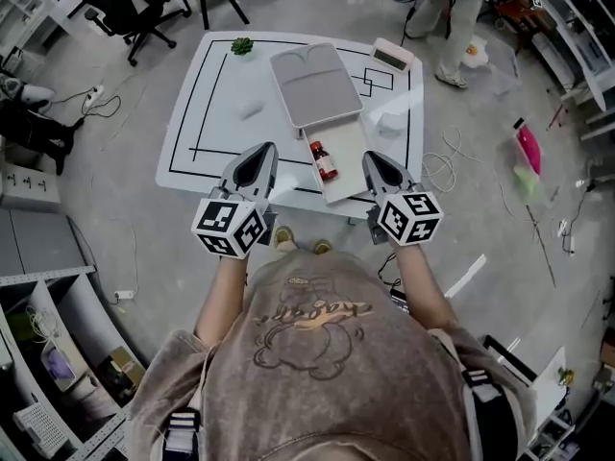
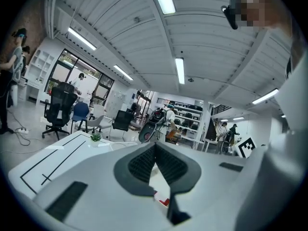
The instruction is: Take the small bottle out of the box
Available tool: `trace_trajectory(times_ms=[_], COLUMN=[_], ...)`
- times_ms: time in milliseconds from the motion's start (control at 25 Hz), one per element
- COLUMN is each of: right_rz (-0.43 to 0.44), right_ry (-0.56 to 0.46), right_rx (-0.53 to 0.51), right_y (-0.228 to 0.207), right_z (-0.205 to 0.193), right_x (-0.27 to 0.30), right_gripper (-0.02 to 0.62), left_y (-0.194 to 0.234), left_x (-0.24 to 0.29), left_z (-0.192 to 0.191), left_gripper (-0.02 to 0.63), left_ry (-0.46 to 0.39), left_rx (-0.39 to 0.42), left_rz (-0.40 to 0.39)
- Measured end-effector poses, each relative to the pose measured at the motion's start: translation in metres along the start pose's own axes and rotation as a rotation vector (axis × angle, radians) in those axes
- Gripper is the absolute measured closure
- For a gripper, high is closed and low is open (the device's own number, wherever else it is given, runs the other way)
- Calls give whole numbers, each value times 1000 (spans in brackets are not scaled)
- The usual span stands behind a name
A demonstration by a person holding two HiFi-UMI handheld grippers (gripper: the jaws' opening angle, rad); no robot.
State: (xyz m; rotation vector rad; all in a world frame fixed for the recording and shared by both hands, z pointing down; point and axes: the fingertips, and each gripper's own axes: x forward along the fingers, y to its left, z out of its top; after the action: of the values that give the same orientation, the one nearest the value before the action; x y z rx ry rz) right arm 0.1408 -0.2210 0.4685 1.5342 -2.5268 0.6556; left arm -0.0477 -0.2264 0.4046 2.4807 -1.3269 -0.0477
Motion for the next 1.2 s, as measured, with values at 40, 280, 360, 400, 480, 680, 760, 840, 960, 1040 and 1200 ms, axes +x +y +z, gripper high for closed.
trace_trajectory(times_ms=[40,280,360,400,480,680,760,840,960,1040,1200], right_rz=[-5,-38,-52,-59,-67,-75,-82,-84,-74,-66,-55], right_ry=[-5,-14,-11,-10,-9,1,2,6,15,22,50], right_rx=[1,-3,-4,-8,-16,-11,-10,-4,10,23,45], right_y=[1,3,1,1,0,-1,-2,-3,-3,-3,-3], right_z=[1,2,1,2,3,2,2,2,0,-2,-9], right_x=[3,12,14,15,17,24,25,25,26,27,30], right_gripper=[598,600,598,599,600,519,493,461,421,398,335], left_y=[3,15,15,15,16,21,22,22,23,23,24], left_x=[2,17,22,24,27,33,34,34,35,35,33], left_z=[0,1,1,1,2,2,3,3,2,1,0], left_gripper=[598,598,598,598,598,598,598,598,598,598,598], left_ry=[3,11,12,12,13,19,21,23,26,25,27], left_rx=[1,-12,-14,-14,-14,-17,-16,-16,-19,-23,-27], left_rz=[-6,-41,-57,-65,-76,-90,-96,-100,-102,-103,-103])
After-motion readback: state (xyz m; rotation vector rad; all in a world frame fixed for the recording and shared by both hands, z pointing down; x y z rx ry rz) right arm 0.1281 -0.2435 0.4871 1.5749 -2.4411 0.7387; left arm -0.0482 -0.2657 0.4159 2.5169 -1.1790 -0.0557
